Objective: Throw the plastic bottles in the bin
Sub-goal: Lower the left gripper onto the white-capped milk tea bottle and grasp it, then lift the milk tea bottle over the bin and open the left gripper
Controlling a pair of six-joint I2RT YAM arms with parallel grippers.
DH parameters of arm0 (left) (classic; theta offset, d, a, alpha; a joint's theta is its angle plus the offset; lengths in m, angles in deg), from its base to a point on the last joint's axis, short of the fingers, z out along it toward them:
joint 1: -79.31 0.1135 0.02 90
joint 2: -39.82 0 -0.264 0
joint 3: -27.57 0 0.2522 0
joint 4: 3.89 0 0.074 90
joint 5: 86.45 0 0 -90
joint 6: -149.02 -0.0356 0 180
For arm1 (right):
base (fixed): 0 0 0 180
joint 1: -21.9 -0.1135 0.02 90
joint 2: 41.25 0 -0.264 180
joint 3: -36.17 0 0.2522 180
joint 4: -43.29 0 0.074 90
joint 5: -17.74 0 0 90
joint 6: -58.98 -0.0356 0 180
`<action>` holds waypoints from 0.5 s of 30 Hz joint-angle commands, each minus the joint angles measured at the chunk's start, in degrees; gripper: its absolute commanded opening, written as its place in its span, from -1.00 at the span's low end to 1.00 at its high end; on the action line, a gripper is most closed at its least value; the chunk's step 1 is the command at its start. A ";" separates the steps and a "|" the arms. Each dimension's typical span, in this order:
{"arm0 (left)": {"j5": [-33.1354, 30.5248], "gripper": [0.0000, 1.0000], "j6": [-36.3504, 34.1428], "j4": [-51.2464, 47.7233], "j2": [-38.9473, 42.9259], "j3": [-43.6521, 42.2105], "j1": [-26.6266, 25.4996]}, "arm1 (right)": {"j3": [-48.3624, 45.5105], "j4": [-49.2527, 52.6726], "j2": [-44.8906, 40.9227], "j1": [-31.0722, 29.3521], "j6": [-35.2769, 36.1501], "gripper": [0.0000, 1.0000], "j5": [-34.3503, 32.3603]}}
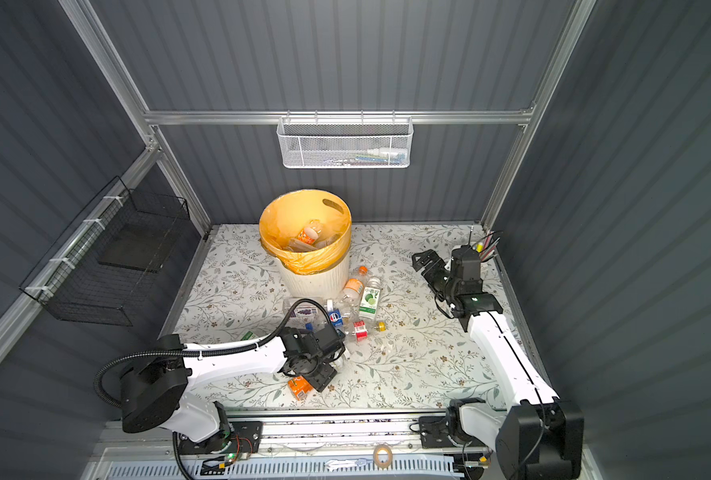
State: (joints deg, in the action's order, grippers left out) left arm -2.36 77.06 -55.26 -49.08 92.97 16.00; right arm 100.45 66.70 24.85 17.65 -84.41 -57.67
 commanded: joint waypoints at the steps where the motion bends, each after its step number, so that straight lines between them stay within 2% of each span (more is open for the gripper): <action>1: 1.44 0.28 -0.39 0.03 -0.30 -0.66 -0.37 | -0.69 -1.22 -0.11 0.55 -0.57 0.98 0.64; 3: -0.74 0.06 0.06 -0.76 0.39 0.04 -0.79 | -0.82 -1.34 -0.12 0.86 -0.72 0.98 0.95; 4: -1.54 0.01 0.31 -0.81 1.44 0.34 -0.97 | -0.91 -1.30 -0.21 0.99 -0.67 0.98 1.15; 10: -7.22 -0.03 -0.02 1.48 14.92 2.80 -1.36 | -2.15 -1.98 -0.42 2.13 -1.21 0.98 1.50; 15: -15.57 -0.13 -2.71 4.64 27.15 6.29 -1.37 | -3.69 -3.24 -0.66 3.32 -2.53 0.98 2.33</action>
State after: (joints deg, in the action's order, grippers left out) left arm -11.45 76.38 -53.31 -26.72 96.31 14.88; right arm 97.85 65.00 24.85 20.34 -85.83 -56.41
